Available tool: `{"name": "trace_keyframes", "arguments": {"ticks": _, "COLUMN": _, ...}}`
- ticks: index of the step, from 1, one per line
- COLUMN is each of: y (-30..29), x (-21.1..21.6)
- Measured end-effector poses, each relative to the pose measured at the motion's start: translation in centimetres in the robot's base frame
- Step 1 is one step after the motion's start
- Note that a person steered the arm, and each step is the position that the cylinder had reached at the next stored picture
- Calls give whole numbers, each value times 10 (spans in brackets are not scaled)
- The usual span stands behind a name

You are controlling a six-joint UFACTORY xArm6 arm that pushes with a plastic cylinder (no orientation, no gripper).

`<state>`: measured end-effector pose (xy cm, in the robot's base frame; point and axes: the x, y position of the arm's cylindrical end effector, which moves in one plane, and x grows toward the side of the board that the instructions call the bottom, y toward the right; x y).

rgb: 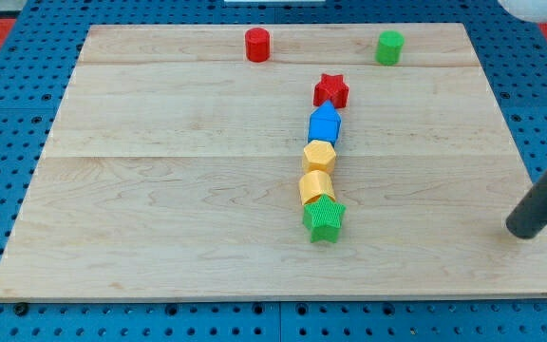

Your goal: Push the blue triangle to the top left of the board

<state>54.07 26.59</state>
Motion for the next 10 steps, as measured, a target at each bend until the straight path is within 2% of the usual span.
{"name": "trace_keyframes", "arguments": {"ticks": 1, "y": 27, "x": -63}}
{"name": "trace_keyframes", "arguments": {"ticks": 3, "y": -104, "x": -152}}
{"name": "trace_keyframes", "arguments": {"ticks": 4, "y": -162, "x": -125}}
{"name": "trace_keyframes", "arguments": {"ticks": 5, "y": -201, "x": -125}}
{"name": "trace_keyframes", "arguments": {"ticks": 9, "y": -204, "x": -147}}
{"name": "trace_keyframes", "arguments": {"ticks": 10, "y": -220, "x": -152}}
